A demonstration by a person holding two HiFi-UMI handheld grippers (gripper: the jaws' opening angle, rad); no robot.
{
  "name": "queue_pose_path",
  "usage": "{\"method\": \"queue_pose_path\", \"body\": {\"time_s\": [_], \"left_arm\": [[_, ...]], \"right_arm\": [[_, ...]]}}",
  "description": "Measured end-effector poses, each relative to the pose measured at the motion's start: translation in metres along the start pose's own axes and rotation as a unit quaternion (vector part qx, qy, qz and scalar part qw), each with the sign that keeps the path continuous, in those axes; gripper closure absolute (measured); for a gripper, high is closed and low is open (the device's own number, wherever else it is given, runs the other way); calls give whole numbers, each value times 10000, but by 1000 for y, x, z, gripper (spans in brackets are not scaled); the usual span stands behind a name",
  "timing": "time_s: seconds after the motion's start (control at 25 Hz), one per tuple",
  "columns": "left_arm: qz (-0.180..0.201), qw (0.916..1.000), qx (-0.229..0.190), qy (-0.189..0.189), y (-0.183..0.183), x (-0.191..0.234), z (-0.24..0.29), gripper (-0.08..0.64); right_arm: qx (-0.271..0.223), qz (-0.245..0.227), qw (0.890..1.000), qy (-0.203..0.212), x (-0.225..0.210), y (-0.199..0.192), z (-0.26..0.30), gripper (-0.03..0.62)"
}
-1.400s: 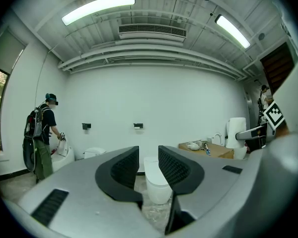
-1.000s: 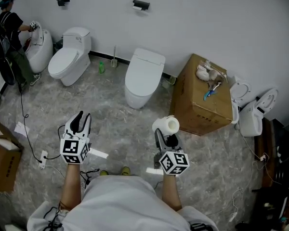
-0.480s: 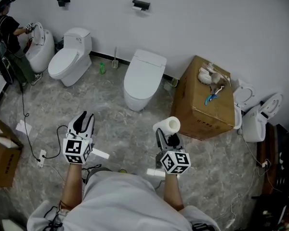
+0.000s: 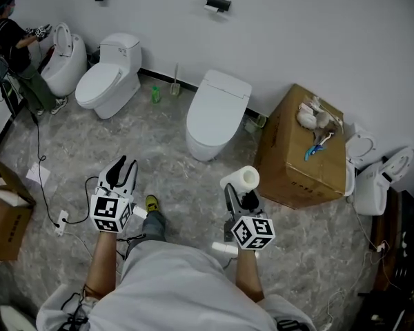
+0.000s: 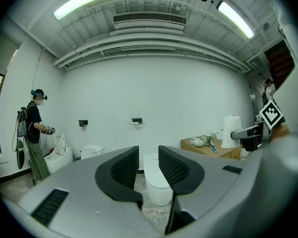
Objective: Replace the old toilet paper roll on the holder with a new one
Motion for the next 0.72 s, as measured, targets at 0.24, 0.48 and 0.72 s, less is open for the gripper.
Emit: {"method": "queue_pose_path", "body": {"time_s": [0.24,0.48,0.72], "left_arm": [[-16,10000,-53,-57,5,46,52,442],[13,9998,-23,-213,22,98,116,442],[-31,9996,-29,-262,33,156,173,442]], "right_arm": [[-30,-11,9999,104,14,12,67,313],[2,123,9999,-78,16,32,144,313],[36,152,9998,-111,30,49,222,314]]}}
Point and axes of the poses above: the fingertips, and each gripper's own axes: z forward along the fingers, x to its left, y out of its top, the point moved 4 cm from there along -z, backward along the fingers, and after that the axes turned 1 degree about z, right-handed, at the moved point
